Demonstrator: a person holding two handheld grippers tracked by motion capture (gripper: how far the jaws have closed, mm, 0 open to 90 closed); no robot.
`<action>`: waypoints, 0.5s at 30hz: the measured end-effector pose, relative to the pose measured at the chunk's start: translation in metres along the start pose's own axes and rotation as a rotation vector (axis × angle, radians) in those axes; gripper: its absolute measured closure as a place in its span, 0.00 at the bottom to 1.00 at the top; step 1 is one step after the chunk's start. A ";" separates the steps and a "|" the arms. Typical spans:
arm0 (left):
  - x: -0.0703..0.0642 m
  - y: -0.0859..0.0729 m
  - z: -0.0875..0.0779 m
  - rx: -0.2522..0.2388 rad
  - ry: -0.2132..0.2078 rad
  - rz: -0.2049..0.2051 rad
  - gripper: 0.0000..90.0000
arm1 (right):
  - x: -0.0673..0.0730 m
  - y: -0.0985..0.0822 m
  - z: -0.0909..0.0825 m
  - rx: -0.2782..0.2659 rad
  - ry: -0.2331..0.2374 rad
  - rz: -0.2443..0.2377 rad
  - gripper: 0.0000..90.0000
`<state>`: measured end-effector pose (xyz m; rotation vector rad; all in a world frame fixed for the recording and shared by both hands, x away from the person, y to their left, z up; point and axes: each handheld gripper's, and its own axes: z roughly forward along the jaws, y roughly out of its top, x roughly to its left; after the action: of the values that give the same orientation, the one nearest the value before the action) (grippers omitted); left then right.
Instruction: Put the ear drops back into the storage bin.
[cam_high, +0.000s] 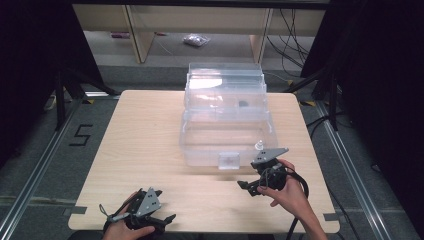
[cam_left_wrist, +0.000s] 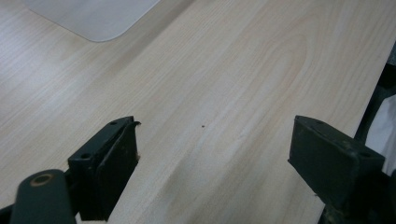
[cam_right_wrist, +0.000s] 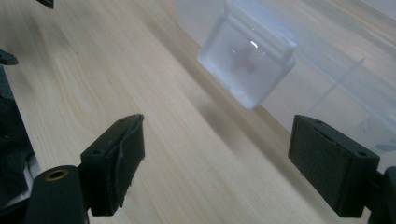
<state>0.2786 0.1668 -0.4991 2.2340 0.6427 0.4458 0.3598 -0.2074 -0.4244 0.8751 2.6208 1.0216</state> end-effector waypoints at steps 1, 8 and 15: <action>0.000 0.000 -0.001 0.014 0.005 0.009 0.17 | 0.001 -0.001 0.001 -0.011 -0.014 0.022 0.22; 0.001 0.000 0.000 0.017 0.016 0.018 0.17 | 0.004 -0.008 0.004 0.000 0.003 0.019 0.21; 0.002 0.001 -0.001 0.023 0.022 0.026 0.17 | 0.008 -0.015 0.008 -0.034 0.025 0.023 0.20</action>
<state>0.2797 0.1680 -0.4979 2.2642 0.6342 0.4784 0.3494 -0.2064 -0.4400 0.8917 2.6114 1.0867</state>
